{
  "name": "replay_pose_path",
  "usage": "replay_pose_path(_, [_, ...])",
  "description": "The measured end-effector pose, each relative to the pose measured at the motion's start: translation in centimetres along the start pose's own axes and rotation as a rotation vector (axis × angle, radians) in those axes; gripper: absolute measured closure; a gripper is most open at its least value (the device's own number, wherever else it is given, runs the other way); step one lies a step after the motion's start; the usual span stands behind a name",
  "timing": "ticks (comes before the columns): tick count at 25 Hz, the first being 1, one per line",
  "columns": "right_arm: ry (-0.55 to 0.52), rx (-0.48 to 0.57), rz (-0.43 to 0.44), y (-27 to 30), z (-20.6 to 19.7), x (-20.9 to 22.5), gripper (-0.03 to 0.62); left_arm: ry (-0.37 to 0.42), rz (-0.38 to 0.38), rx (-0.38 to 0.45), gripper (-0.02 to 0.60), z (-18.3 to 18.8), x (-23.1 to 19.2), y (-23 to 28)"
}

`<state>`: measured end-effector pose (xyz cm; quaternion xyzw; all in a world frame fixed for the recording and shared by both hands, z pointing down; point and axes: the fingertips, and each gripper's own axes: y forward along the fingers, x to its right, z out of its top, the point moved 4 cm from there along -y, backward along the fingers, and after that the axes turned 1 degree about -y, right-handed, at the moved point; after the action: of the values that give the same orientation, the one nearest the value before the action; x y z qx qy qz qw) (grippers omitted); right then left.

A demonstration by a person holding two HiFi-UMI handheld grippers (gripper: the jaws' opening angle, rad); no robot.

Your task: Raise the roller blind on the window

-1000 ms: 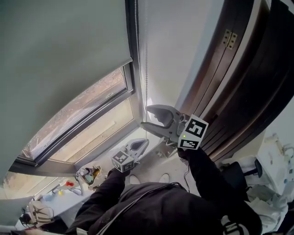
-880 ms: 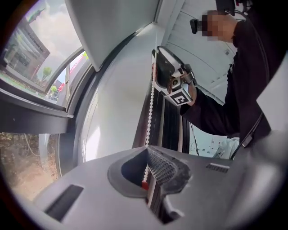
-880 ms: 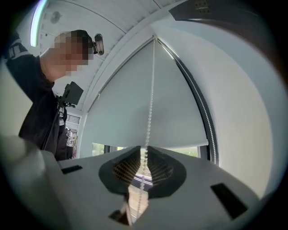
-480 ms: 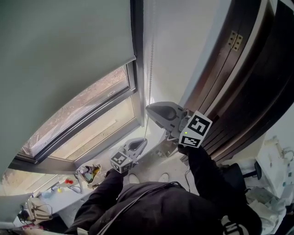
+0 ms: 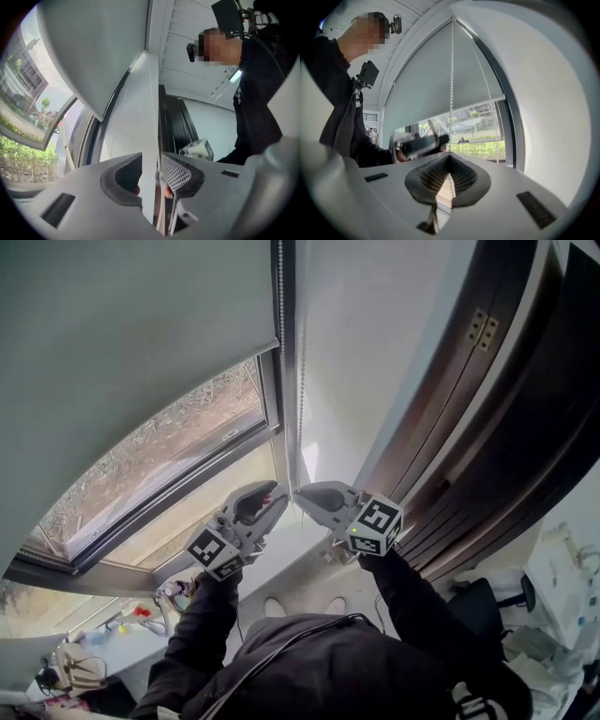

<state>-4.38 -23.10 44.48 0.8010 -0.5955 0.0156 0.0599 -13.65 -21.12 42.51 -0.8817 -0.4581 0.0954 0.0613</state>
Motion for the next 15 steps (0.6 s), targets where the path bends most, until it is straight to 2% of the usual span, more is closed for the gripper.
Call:
replay_pose_path(5, [0.075,-0.177,0.031,1.1,-10.2,-1.4,0.589,0.064,-0.05,0.027,0.456,3.8,1.0,2.1])
replay_pose_path(7, [0.096,-0.223,0.048,1.1,-13.0,-2.0,0.589,0.069,-0.059,0.04,0.456,4.6,1.3,2.7])
replay_pose_path(10, [0.114,-0.248,0.061,1.1,-14.5,-2.4,0.589,0.07,-0.08,0.045,0.456,5.5,1.7,3.4])
replay_pose_path(15, [0.107,-0.239,0.057,0.7,-14.5,-2.2,0.589,0.076,-0.095,0.049,0.456,6.0,2.0,4.0])
